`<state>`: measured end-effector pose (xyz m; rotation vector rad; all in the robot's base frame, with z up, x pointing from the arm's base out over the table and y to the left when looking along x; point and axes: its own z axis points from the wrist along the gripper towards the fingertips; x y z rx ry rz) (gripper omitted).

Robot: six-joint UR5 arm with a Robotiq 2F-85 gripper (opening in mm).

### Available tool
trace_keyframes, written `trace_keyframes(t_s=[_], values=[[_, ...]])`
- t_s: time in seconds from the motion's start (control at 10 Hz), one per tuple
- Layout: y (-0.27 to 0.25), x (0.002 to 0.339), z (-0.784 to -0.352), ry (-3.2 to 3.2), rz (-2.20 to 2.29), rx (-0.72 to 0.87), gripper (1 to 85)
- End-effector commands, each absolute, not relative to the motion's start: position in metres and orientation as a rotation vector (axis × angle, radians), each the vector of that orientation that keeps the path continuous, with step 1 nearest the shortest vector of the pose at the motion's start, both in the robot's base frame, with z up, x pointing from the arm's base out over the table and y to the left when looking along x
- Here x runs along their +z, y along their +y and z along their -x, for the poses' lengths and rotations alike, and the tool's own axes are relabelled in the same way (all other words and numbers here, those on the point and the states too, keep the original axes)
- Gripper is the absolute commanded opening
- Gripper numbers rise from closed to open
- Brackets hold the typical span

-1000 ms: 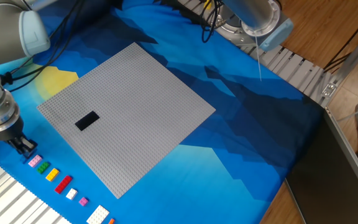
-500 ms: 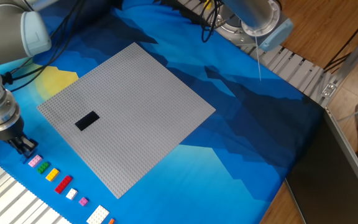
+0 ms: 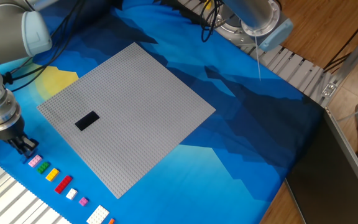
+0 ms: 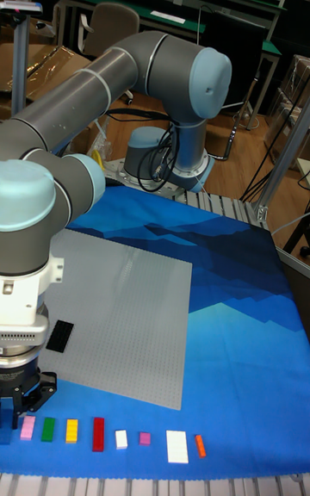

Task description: Stack small Lego blocks one on top of the other

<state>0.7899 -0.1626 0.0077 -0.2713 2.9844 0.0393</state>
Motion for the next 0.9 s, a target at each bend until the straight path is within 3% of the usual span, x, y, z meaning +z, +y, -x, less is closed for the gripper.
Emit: trace_keyframes(t_s=[0.0, 0.8], values=[[-0.1601, 0.0091, -0.7904, 2.980, 0.254, 0.065, 27.0], [-0.1588, 0.0088, -0.7906, 2.980, 0.237, 0.075, 27.3]])
